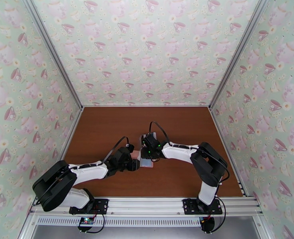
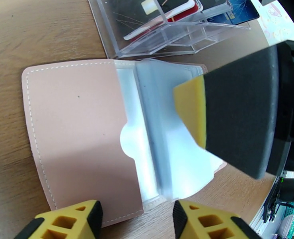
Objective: Put the credit cards into the card holder
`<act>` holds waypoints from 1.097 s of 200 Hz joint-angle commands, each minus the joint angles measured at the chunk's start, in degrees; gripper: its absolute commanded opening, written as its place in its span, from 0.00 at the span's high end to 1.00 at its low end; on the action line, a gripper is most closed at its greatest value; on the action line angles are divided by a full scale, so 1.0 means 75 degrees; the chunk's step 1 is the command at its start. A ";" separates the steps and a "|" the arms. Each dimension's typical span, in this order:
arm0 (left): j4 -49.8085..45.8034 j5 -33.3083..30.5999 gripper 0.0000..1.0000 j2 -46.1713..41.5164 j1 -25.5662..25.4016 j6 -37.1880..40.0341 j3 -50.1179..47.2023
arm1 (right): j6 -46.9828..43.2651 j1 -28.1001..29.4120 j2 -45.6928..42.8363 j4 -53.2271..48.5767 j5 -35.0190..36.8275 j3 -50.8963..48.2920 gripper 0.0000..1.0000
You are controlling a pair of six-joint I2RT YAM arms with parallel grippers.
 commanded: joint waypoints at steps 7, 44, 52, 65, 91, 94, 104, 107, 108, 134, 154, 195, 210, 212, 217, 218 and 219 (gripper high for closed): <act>-0.0739 0.0068 0.42 0.0200 -0.0018 0.0119 -0.0238 | 0.0138 0.0051 0.0128 0.0155 -0.0355 -0.0072 0.56; -0.0646 0.0122 0.41 0.0142 -0.0016 0.0097 -0.0334 | 0.0393 0.0041 0.0100 0.0431 -0.0560 -0.0186 0.56; -0.0631 0.0132 0.41 0.0121 -0.0017 0.0100 -0.0348 | 0.0454 0.0044 0.0092 0.0503 -0.0605 -0.0232 0.56; -0.0571 0.0184 0.41 0.0093 -0.0022 0.0071 -0.0370 | 0.0569 0.0052 0.0066 0.0641 -0.0671 -0.0317 0.56; -0.0397 0.0302 0.29 -0.0061 -0.0018 0.0049 -0.0468 | 0.0787 0.0054 0.0058 0.0939 -0.0858 -0.0499 0.56; -0.0382 0.0325 0.28 -0.0088 -0.0018 0.0046 -0.0486 | 0.0822 0.0051 0.0057 0.0970 -0.0881 -0.0514 0.56; -0.0339 0.0355 0.25 -0.0181 -0.0028 0.0049 -0.0512 | 0.0892 0.0062 0.0038 0.1075 -0.0944 -0.0554 0.57; -0.0338 0.0360 0.25 -0.0204 -0.0018 0.0050 -0.0514 | 0.0917 0.0061 0.0031 0.1094 -0.0964 -0.0561 0.56; -0.0332 0.0370 0.24 -0.0213 -0.0023 0.0049 -0.0519 | 0.0924 0.0062 0.0029 0.1102 -0.0968 -0.0564 0.56; -0.0278 0.0470 0.23 -0.0315 -0.0025 0.0088 -0.0544 | 0.1061 0.0055 -0.0038 0.1259 -0.1073 -0.0638 0.56; -0.0325 0.0435 0.23 -0.0295 -0.0018 0.0103 -0.0513 | 0.1141 0.0053 -0.0110 0.1340 -0.1113 -0.0694 0.56; -0.0220 0.0510 0.19 -0.0332 -0.0016 0.0070 -0.0574 | 0.1355 0.0052 -0.0207 0.1583 -0.1298 -0.0821 0.56; -0.0162 0.0544 0.19 -0.0408 -0.0016 0.0071 -0.0601 | 0.1393 0.0060 -0.0230 0.1636 -0.1330 -0.0841 0.56; -0.0162 0.0550 0.18 -0.0424 -0.0016 0.0076 -0.0599 | 0.1398 0.0054 -0.0236 0.1652 -0.1340 -0.0847 0.56; -0.0170 0.0545 0.18 -0.0437 -0.0016 0.0071 -0.0594 | 0.1416 0.0058 -0.0236 0.1676 -0.1364 -0.0844 0.56; -0.0172 0.0538 0.18 -0.0435 -0.0016 0.0076 -0.0588 | 0.1419 0.0061 -0.0233 0.1686 -0.1367 -0.0846 0.56; -0.0178 0.0535 0.18 -0.0440 -0.0016 0.0079 -0.0585 | 0.1421 0.0063 -0.0237 0.1691 -0.1369 -0.0848 0.56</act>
